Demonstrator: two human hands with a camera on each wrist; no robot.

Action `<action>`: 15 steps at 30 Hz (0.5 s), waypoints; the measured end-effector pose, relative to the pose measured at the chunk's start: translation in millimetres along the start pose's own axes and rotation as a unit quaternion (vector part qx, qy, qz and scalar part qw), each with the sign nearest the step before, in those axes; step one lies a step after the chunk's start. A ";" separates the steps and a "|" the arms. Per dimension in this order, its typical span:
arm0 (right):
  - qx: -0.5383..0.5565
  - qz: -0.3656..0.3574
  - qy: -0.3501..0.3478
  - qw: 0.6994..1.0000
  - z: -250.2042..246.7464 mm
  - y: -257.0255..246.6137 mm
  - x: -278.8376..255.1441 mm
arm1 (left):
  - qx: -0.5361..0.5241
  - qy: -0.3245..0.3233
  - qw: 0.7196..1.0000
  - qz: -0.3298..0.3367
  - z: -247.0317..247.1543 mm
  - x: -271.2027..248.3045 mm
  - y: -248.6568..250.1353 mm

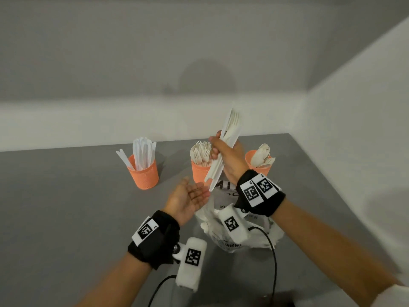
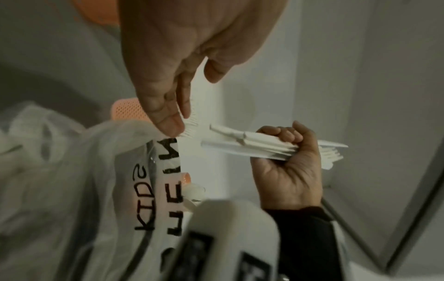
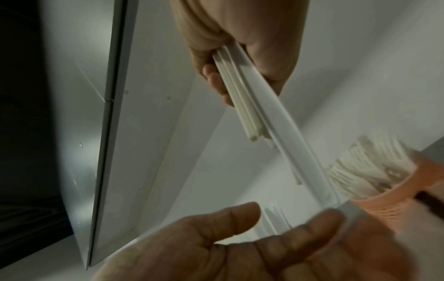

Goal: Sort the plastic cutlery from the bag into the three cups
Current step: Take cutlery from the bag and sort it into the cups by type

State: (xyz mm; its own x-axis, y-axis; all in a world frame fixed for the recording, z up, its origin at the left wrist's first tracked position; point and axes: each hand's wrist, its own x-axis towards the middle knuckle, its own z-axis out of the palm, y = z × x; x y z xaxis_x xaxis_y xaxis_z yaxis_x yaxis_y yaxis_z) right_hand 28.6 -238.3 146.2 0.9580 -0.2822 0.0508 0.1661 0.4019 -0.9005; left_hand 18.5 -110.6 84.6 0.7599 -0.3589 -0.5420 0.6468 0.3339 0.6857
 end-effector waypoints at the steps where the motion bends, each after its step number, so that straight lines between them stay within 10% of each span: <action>1: -0.002 -0.001 0.009 1.000 6.3 6.2 0.4 | -0.025 -0.006 0.999 -0.023 -0.6 -1.3 0.5; 10: -0.068 0.092 0.063 0.991 21.0 76.7 -17.3 | -0.017 -0.047 0.998 -0.037 -10.5 -9.2 6.1; 15: -0.126 0.098 0.016 0.987 20.3 79.2 -22.9 | 0.205 -0.021 0.967 0.153 -19.9 -12.2 15.2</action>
State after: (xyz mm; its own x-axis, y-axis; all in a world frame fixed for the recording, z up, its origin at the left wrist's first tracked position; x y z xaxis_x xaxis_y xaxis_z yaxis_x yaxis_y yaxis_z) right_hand 24.6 -182.3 82.5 0.9575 -0.2496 -0.1447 -0.0884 0.2237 -0.9706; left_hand 20.3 -83.8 91.9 0.9028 -0.3352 -0.2693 0.3056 0.0596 0.9503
